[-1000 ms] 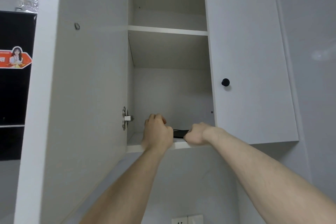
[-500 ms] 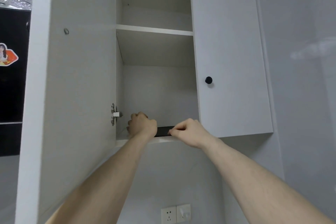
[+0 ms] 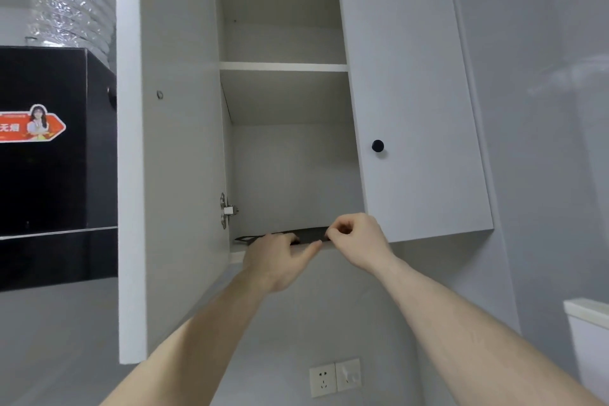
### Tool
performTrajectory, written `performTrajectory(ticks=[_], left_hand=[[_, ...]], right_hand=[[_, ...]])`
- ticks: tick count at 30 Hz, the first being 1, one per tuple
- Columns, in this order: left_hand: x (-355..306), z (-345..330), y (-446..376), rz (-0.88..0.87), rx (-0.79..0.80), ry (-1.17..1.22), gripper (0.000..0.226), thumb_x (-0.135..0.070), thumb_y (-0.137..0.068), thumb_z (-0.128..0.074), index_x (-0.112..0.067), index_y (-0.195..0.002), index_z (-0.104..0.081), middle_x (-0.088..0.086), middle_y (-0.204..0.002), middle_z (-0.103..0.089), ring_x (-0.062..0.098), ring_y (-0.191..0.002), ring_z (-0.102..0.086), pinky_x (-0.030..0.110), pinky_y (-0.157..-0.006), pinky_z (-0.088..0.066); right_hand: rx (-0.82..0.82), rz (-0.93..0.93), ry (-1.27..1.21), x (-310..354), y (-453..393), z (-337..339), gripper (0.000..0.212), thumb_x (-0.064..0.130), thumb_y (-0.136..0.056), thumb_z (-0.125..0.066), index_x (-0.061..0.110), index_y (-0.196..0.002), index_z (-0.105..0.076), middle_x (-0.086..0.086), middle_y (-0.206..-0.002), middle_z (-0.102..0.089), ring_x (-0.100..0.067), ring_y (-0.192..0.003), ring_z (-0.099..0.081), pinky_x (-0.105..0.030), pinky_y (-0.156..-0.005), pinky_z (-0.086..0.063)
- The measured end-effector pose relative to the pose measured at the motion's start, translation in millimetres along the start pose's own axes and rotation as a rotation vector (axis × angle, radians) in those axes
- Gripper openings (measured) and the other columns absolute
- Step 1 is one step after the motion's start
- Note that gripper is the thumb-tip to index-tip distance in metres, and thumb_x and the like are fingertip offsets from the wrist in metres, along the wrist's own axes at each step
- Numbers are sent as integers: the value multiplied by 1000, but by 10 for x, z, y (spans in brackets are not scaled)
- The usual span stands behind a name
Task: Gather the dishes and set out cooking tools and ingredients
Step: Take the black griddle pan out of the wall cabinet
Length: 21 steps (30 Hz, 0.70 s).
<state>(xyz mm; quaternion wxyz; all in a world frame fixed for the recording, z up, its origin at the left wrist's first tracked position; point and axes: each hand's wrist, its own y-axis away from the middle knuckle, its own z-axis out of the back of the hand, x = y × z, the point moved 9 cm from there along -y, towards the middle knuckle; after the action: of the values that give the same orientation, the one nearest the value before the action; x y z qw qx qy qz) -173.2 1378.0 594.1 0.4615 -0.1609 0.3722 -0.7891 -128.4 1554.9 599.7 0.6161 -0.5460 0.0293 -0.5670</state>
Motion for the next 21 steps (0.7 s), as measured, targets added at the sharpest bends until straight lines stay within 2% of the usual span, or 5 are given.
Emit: performTrajectory(ticks=[4, 8, 11, 13, 21], left_hand=[[23, 99, 74, -76, -44, -62, 42, -60, -95, -46, -34, -119, -69, -3, -104, -76, 24, -101, -68, 31, -75, -49], [96, 167, 117, -118, -82, -71, 33, -45, -104, -44, -38, -124, -68, -6, -113, -75, 25, -106, -67, 32, -78, -48], [109, 191, 164, -145, -120, -38, 30, -39, -104, -46, -35, -123, -70, -9, -114, -75, 23, -104, -69, 33, -79, -50], [91, 201, 162, -160, -137, -15, 28, -36, -104, -48, -34, -121, -71, -10, -115, -75, 21, -105, -69, 32, -82, -52], [59, 173, 108, -196, -200, 61, 17, -23, -97, -63, -29, -103, -77, -10, -97, -74, 24, -95, -65, 31, -70, -46]], right_hand=[[-277, -16, -15, -59, 163, 346, 18, 26, -84, -59, 24, -68, -67, 12, -63, -65, -8, -67, -62, -26, -59, -49], [-479, -200, -147, -366, 328, 512, 12, 24, -86, -63, 22, -75, -65, 3, -80, -68, -21, -81, -65, -31, -71, -49], [-303, -457, -240, -623, 365, 384, 30, 41, -92, -61, 16, -78, -69, -4, -84, -75, -28, -86, -70, -31, -77, -52], [-158, -547, -359, -620, 371, 262, 39, 47, -93, -59, 13, -79, -73, -4, -74, -75, -22, -66, -69, -30, -68, -55], [161, -733, -735, -330, 317, -184, 17, 16, -99, -49, 8, -108, -60, -6, -77, -77, -15, -62, -70, -21, -47, -46]])
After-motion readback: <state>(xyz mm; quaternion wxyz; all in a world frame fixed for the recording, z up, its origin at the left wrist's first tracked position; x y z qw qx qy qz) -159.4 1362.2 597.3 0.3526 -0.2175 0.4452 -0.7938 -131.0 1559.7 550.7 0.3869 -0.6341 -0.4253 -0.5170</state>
